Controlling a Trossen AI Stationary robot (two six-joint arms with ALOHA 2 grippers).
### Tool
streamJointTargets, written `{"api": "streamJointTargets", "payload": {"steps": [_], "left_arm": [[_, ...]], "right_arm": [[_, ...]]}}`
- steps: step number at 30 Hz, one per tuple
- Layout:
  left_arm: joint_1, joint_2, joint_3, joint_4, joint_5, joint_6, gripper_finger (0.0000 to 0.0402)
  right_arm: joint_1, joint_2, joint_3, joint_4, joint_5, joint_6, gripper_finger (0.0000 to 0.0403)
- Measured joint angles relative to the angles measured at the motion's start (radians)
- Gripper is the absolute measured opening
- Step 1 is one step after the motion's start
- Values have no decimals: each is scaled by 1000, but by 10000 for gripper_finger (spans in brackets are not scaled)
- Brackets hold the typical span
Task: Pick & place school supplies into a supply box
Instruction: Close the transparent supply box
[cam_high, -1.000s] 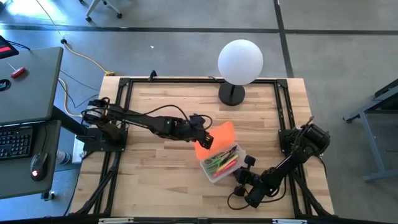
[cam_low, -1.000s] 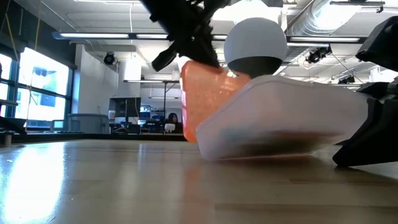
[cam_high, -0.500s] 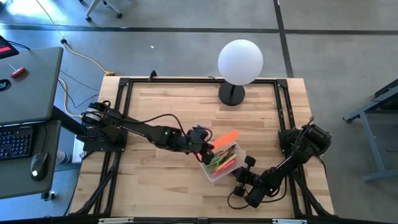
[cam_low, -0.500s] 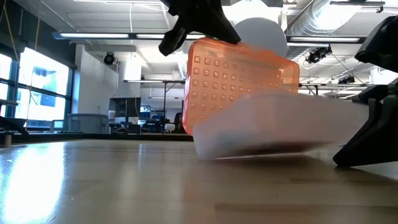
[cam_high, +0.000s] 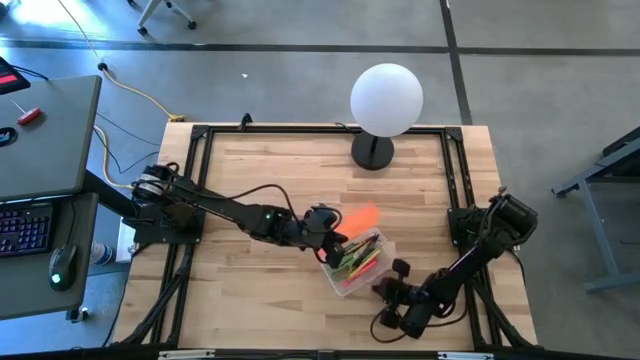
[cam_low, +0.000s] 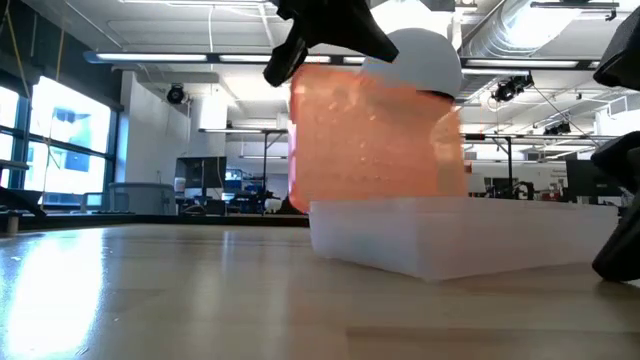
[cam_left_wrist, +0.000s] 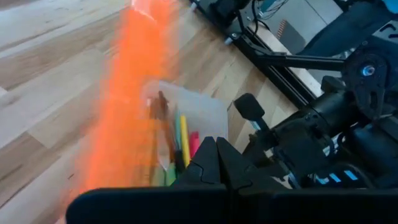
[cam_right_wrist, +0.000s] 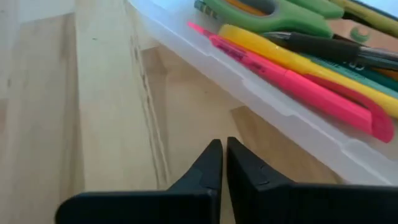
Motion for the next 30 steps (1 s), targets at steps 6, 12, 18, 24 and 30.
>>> {"api": "streamJointTargets", "payload": {"steps": [6, 12, 18, 24, 30], "left_arm": [[0, 39, -1, 46, 45, -5, 10], [0, 70, 3, 107, 74, 19, 11], [22, 50, 2, -120, -143, -68, 10], [127, 57, -3, -464, -178, -232, 10], [211, 74, -17, -552, -165, -242, 10]], "right_arm": [[7, -49, 2, -90, -45, -3, 0], [7, -86, 0, -141, -36, -3, 0], [35, -85, 0, -149, -16, 13, 0], [50, -85, 0, -187, 10, 17, 0], [47, -86, 1, -261, 59, 43, 0]]}}
